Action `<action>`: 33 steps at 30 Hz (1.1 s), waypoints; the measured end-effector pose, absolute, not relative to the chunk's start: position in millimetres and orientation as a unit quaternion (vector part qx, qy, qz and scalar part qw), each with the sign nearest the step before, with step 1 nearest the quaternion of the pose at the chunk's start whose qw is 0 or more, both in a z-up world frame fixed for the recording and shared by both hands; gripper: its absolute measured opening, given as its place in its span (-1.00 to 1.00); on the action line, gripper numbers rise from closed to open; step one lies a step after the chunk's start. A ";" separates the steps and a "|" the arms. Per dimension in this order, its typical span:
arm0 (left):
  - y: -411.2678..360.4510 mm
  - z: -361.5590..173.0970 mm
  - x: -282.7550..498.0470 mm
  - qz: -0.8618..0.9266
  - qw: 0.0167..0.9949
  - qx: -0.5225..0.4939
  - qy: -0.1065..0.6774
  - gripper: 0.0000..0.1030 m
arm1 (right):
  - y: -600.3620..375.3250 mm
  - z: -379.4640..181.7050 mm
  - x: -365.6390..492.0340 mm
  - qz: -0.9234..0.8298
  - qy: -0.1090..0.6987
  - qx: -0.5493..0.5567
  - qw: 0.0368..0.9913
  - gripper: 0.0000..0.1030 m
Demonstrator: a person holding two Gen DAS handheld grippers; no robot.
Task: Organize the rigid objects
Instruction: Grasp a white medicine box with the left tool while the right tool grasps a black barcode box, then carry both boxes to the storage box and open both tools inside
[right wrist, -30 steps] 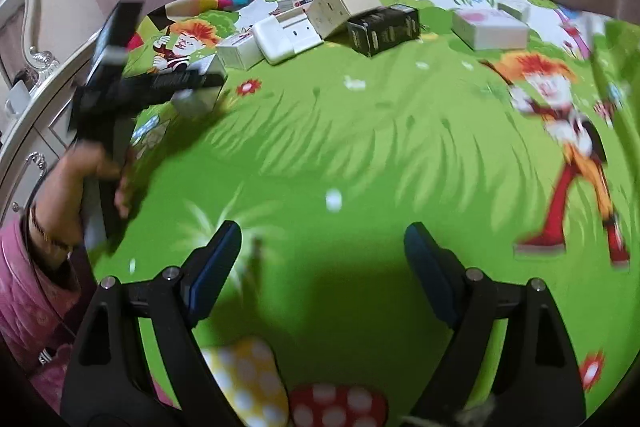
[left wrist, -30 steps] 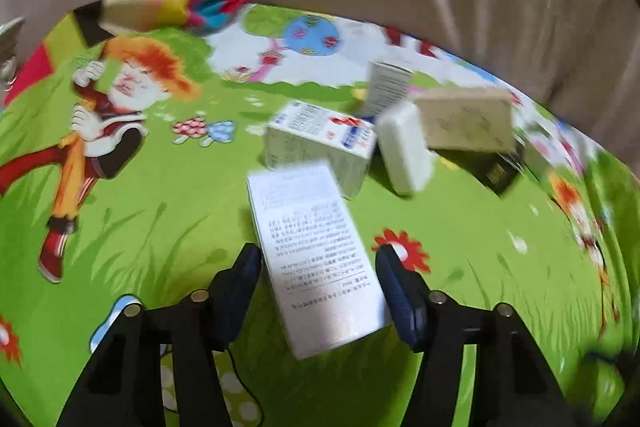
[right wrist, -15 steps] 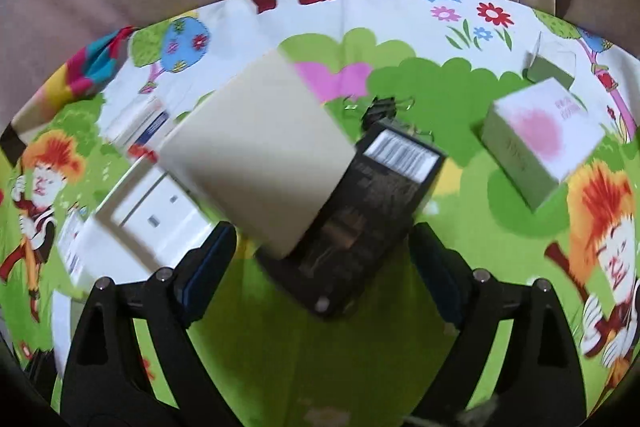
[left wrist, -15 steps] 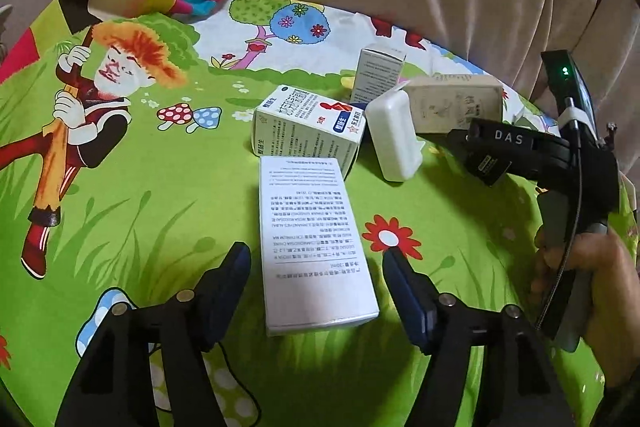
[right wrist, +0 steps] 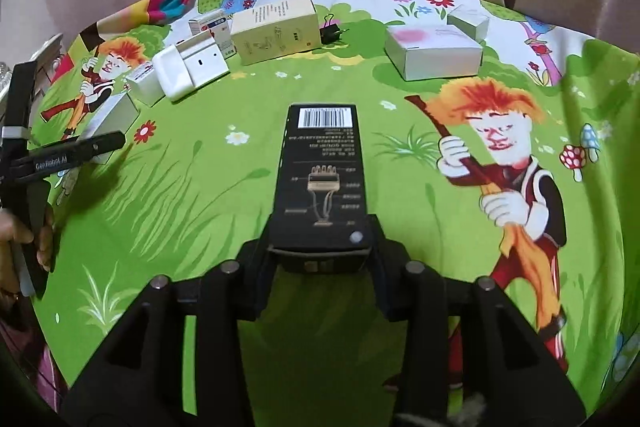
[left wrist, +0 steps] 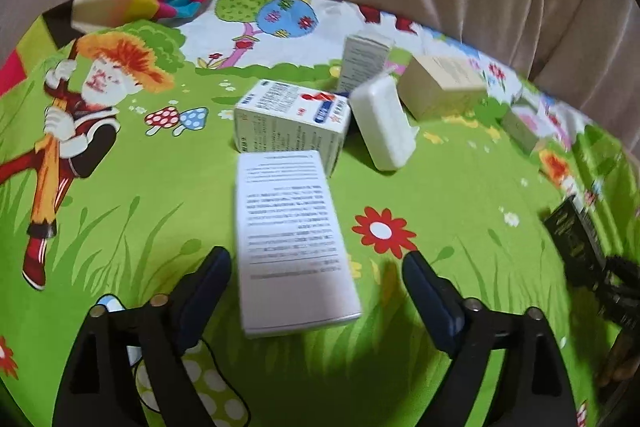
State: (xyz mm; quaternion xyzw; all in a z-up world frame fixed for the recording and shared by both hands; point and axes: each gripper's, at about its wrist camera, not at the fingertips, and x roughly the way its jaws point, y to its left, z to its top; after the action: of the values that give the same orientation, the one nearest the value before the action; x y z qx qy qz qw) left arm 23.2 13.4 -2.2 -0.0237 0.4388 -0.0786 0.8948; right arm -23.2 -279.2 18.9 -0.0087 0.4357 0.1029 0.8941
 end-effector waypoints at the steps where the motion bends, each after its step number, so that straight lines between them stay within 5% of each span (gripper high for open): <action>1: 11.8 -2.7 23.7 -0.080 0.894 -0.019 0.441 0.84 | -278.9 18.1 -17.6 0.103 0.437 -0.011 0.893 0.38; 2: 10.7 -3.3 25.2 -0.079 0.892 -0.015 0.444 0.90 | -276.8 16.6 -10.4 0.101 0.440 -0.015 0.892 0.52; 10: 12.4 -5.4 46.3 -0.046 0.879 0.007 0.474 0.98 | -263.0 13.2 15.0 0.105 0.458 -0.072 0.880 0.62; 12: 15.9 -2.8 44.0 -0.031 0.885 0.002 0.465 0.63 | -263.8 13.2 18.3 0.114 0.461 -0.076 0.877 0.59; 13: 16.1 0.0 39.6 -0.030 0.891 0.007 0.452 0.01 | -264.3 14.3 16.7 0.116 0.456 -0.078 0.879 0.20; 14: 16.9 2.0 35.7 -0.037 0.894 0.005 0.446 -0.18 | -264.8 16.6 14.0 0.116 0.447 -0.077 0.884 -0.18; 26: -13.1 15.6 -34.9 -0.066 0.906 0.016 0.418 -0.18 | -248.0 29.9 -66.5 0.061 0.404 -0.068 0.910 -0.18; 33: -30.1 111.8 -103.9 -0.058 0.969 0.026 0.239 -0.18 | -249.5 114.7 -154.6 0.050 0.173 -0.020 0.983 -0.17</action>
State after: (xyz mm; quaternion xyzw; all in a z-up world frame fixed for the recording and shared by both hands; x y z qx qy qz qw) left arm -103.9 -30.1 111.8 0.0258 0.2392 -0.0584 0.9689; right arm -154.6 -249.5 114.7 -0.0197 0.1735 0.0502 0.9834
